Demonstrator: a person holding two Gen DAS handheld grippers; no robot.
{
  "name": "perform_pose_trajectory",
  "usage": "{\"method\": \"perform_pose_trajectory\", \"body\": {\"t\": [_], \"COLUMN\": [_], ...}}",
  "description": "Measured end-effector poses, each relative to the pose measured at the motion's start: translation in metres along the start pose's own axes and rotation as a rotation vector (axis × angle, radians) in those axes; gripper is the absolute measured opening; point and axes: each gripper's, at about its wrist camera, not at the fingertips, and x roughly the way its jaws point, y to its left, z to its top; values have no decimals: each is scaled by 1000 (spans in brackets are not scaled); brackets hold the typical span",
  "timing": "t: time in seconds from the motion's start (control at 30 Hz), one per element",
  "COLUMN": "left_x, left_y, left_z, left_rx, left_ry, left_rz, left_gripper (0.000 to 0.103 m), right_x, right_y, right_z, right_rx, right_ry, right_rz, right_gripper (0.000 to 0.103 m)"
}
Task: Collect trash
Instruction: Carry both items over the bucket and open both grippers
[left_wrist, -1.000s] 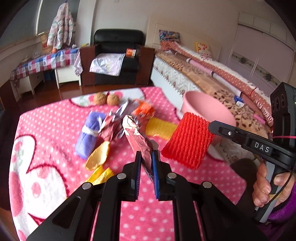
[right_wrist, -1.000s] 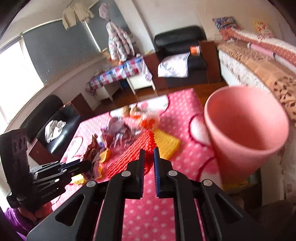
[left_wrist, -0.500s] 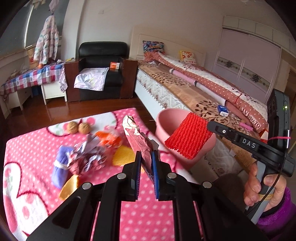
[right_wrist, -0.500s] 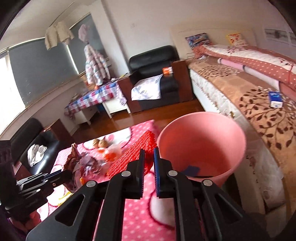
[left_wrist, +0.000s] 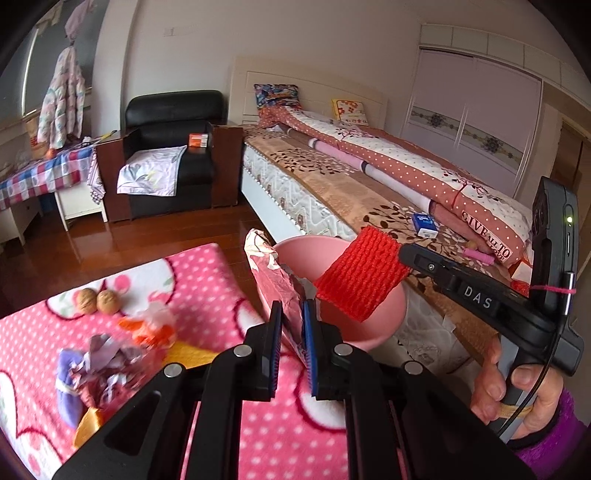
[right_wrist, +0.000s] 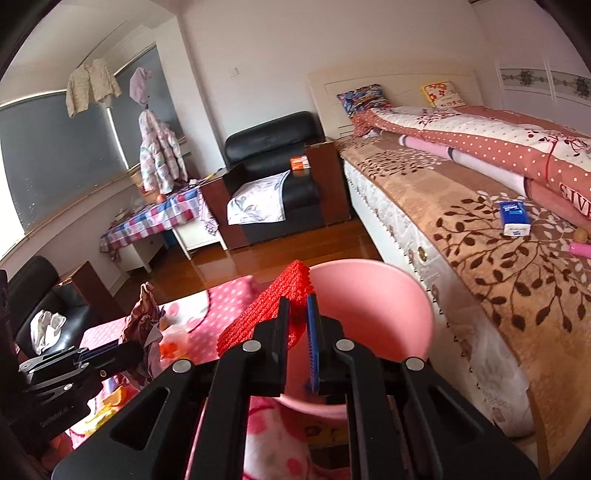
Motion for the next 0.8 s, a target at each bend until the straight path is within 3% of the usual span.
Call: {"method": "perform_pose_trajectory", "body": {"t": [0.4, 0.8], "left_x": [64, 117], "left_y": [-28, -32], "left_z": [20, 15], "left_rx": [20, -9], "left_ry": [43, 143], "left_rz": [-9, -29], "left_gripper": [11, 11], "right_x": [29, 53], "right_y": [-36, -60], "right_z": [4, -6], "right_rx": [14, 38], "right_ry": [5, 66], "right_rz": [-67, -89], "right_gripper": [10, 10]}}
